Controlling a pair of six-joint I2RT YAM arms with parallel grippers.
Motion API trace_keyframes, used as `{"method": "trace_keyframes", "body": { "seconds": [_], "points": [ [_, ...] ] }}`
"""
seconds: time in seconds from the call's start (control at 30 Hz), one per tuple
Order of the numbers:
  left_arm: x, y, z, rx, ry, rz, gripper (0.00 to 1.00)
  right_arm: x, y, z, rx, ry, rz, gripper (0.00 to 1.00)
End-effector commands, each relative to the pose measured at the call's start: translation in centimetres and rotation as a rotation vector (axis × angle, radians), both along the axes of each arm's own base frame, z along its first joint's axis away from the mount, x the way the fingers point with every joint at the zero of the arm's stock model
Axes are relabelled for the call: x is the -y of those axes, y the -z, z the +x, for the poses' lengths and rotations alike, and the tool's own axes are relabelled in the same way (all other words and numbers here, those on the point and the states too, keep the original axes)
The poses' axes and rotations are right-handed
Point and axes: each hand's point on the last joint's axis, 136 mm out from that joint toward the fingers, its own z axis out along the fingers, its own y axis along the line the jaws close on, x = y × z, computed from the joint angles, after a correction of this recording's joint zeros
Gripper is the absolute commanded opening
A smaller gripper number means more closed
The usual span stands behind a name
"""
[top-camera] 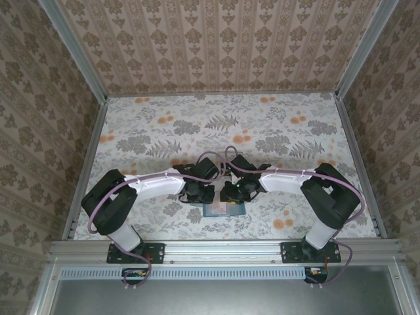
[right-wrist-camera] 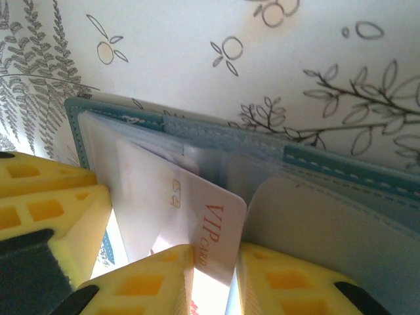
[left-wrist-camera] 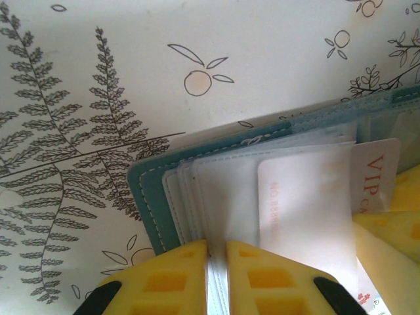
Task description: Take the credit cards out of the card holder
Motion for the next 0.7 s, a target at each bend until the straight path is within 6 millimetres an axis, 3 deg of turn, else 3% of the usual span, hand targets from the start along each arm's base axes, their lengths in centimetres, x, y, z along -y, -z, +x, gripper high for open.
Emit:
{"method": "trace_keyframes", "body": {
  "seconds": [0.0, 0.17, 0.37, 0.53, 0.67],
  "points": [
    [-1.3, 2.2, -1.4, -0.057, 0.012, 0.073, 0.14, -0.7, -1.6, -0.3, -0.001, 0.03, 0.097, 0.22],
    [-1.3, 2.3, -1.5, -0.062, 0.017, 0.079, 0.13, -1.2, -2.6, -0.2, 0.01, 0.042, 0.154, 0.16],
    [-1.2, 2.2, -1.5, -0.06, 0.018, 0.074, 0.14, -1.0, -2.3, -0.1, 0.003, 0.042, 0.148, 0.11],
    [-1.2, 2.2, -1.4, -0.062, 0.018, 0.076, 0.14, -1.4, -2.3, 0.0, -0.009, 0.027, 0.177, 0.17],
    [-1.1, 2.3, -1.5, -0.063, 0.02, 0.076, 0.14, -1.8, -2.2, 0.1, -0.014, 0.026, 0.195, 0.16]
  ]
}}
